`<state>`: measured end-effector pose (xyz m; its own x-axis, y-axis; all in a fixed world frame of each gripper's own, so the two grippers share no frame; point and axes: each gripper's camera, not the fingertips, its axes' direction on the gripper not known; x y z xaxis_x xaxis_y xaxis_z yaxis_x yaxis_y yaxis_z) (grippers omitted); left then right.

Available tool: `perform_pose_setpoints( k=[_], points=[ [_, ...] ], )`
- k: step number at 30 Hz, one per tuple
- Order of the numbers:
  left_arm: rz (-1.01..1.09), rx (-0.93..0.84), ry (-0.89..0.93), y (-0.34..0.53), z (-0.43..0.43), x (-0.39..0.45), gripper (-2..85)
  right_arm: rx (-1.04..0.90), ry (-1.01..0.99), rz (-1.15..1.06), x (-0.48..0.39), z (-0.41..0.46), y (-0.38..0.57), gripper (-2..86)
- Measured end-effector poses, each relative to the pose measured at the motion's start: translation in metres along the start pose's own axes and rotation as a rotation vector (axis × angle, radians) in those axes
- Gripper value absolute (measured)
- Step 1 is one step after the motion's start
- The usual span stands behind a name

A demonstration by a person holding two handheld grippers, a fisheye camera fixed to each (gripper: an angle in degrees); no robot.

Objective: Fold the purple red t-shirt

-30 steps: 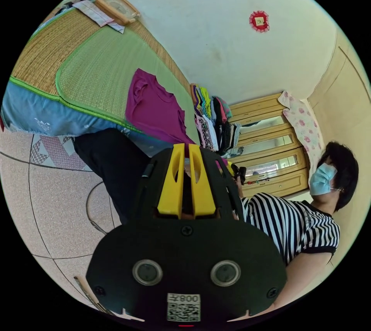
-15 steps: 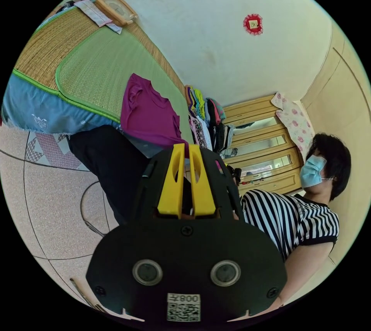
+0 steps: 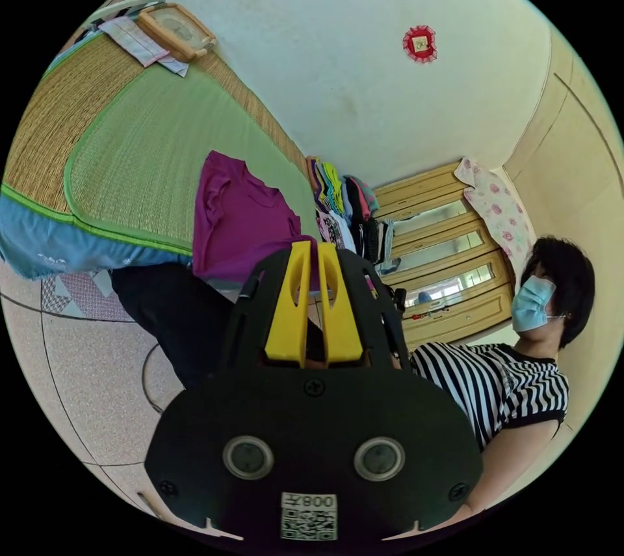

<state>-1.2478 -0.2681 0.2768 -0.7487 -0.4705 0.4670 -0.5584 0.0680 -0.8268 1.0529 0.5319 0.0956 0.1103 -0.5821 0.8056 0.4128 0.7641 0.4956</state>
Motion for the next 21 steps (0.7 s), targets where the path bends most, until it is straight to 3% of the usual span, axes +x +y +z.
perform_pose_setpoints(
  k=[21],
  points=[
    [-0.084,0.002,-0.096,-0.275,0.092,-0.020,1.7,-0.027,0.022,0.078,-0.018,0.044,-0.225,1.4]
  ],
)
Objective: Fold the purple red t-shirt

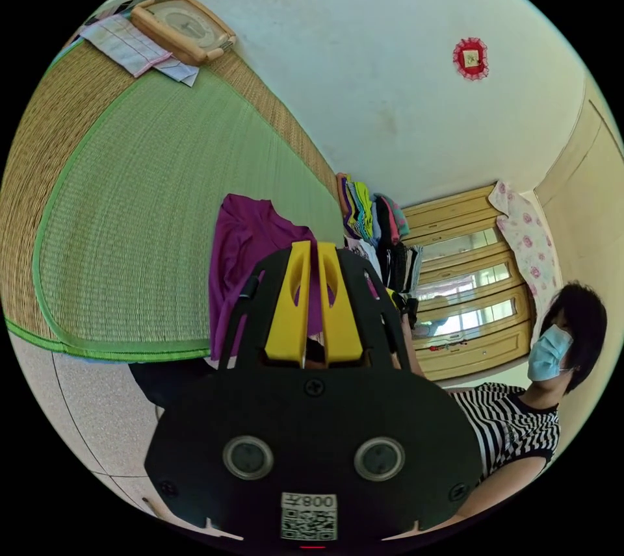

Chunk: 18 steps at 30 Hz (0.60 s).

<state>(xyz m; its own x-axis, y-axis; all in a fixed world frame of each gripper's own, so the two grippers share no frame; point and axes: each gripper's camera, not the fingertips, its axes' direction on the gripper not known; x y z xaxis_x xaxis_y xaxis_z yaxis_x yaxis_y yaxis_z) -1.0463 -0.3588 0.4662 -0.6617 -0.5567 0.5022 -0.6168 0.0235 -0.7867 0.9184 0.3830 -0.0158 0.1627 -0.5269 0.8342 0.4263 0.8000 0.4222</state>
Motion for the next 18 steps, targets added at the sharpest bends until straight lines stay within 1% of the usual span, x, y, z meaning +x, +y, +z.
perform_pose_setpoints(
  k=[9,18],
  points=[
    [-0.071,-0.035,-0.065,-0.106,0.037,-0.013,1.8,-0.065,0.029,0.063,-0.003,0.022,-0.095,1.4],
    [-0.134,-0.046,-0.092,-0.206,0.067,-0.032,1.9,-0.099,0.028,0.142,-0.001,0.028,-0.173,1.5]
  ],
)
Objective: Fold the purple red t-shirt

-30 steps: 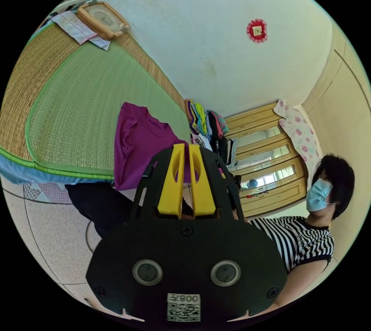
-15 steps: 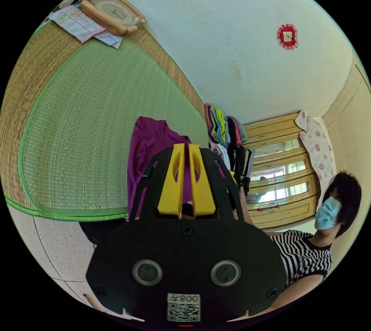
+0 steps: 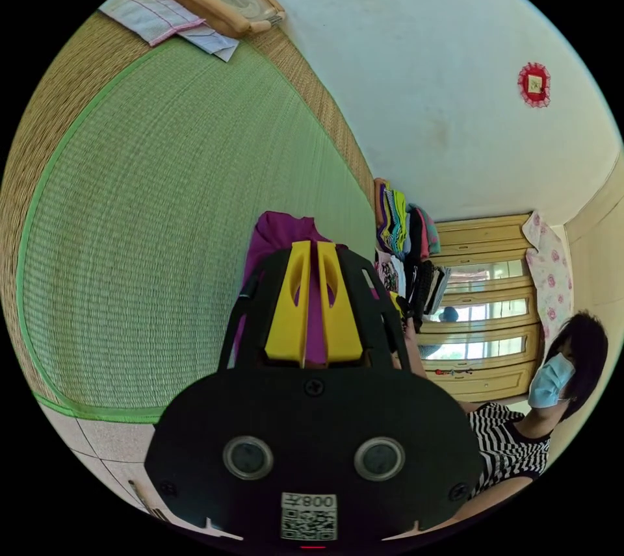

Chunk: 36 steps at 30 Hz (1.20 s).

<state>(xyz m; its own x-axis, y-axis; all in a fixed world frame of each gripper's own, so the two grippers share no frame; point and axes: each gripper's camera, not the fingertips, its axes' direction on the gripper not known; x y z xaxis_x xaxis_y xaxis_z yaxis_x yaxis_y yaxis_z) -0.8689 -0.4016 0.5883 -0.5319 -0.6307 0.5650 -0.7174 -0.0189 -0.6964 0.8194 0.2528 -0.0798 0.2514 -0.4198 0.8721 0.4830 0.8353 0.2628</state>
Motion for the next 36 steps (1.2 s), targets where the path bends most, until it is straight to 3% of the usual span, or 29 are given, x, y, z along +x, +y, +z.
perform_pose_setpoints(
  k=[18,36],
  points=[
    [-0.077,-0.024,-0.044,-0.158,0.032,-0.012,2.0,-0.050,0.000,0.071,-0.029,-0.011,-0.122,1.5],
    [-0.212,-0.016,-0.012,-0.247,0.054,-0.046,2.1,-0.080,-0.097,0.176,-0.030,-0.028,-0.189,1.6]
  ],
)
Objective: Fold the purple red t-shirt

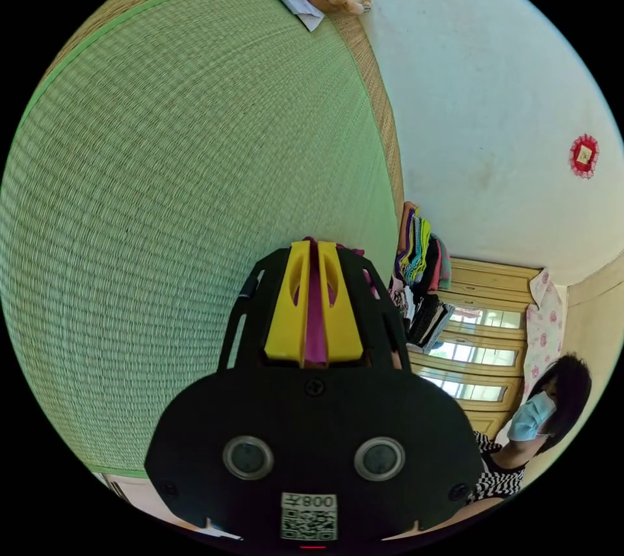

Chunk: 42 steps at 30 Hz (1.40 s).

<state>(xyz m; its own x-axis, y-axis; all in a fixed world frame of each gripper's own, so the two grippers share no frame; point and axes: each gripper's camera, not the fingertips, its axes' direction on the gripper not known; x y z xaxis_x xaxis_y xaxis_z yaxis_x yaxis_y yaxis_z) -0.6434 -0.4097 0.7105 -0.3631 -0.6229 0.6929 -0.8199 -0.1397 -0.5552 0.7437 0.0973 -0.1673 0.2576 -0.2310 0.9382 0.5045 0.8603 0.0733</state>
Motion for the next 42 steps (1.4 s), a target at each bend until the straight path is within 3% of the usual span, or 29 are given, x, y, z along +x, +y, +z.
perform_pose_setpoints(
  k=[8,16,30,42],
  points=[
    [-0.048,0.016,0.025,-0.014,-0.001,-0.013,0.9,-0.014,-0.040,0.024,-0.002,-0.002,-0.011,1.4],
    [0.182,-0.049,-0.052,0.023,0.034,0.030,0.4,0.040,-0.035,-0.011,-0.013,-0.006,0.001,0.3],
    [0.386,-0.229,-0.329,0.049,0.163,0.069,0.3,-0.195,0.445,-0.264,-0.076,0.128,0.006,0.1],
    [0.435,-0.229,-0.375,0.048,0.203,0.073,0.3,-0.172,0.479,-0.295,-0.067,0.175,-0.003,0.1]
  ],
)
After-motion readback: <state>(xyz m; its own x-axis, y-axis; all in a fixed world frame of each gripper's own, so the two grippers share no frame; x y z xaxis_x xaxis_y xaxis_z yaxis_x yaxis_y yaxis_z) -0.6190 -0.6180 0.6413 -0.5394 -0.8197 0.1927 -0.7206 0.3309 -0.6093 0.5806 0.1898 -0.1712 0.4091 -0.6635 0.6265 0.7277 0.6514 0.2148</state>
